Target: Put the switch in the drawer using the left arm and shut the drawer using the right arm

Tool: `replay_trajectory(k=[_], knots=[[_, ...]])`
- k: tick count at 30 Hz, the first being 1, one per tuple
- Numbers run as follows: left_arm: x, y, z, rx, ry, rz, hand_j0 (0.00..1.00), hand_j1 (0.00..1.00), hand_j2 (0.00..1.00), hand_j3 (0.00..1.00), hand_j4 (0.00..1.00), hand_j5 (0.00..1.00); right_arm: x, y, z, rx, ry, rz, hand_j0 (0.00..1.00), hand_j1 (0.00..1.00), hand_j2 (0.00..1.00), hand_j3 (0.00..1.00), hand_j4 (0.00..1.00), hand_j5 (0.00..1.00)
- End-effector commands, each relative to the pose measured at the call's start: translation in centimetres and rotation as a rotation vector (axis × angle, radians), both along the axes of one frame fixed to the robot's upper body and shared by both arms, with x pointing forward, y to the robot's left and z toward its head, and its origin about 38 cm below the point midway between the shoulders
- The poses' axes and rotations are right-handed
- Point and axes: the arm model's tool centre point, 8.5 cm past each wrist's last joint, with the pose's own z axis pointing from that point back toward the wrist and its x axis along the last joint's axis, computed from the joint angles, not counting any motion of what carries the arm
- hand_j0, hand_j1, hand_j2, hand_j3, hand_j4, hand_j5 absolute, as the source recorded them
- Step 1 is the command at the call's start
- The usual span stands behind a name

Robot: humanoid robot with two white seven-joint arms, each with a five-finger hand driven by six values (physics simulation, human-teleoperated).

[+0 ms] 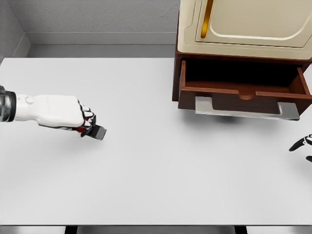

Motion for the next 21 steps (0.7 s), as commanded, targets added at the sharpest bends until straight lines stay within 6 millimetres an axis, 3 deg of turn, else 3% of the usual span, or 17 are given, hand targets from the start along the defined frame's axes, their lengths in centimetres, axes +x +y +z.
replay_trajectory(k=[1, 14, 21], knots=[[0.1, -0.4, 0.1, -0.016, 0.003, -0.006, 0.35, 0.35, 0.35, 0.35, 0.35, 0.35, 0.0, 0.0, 0.1, 0.007, -0.001, -0.001, 0.60, 0.60, 0.60, 0.60, 0.60, 0.60], [0.9, -3.7, 2.9, -0.116, -0.030, -0.074, 0.35, 0.35, 0.35, 0.35, 0.35, 0.35, 0.0, 0.0, 0.0, 0.011, -0.001, -0.004, 0.61, 0.61, 0.61, 0.61, 0.61, 0.61], [1.4, -6.7, 4.4, -0.158, -0.070, -0.143, 0.35, 0.35, 0.35, 0.35, 0.35, 0.35, 0.0, 0.0, 0.0, 0.014, -0.001, -0.004, 0.63, 0.63, 0.63, 0.63, 0.63, 0.63]])
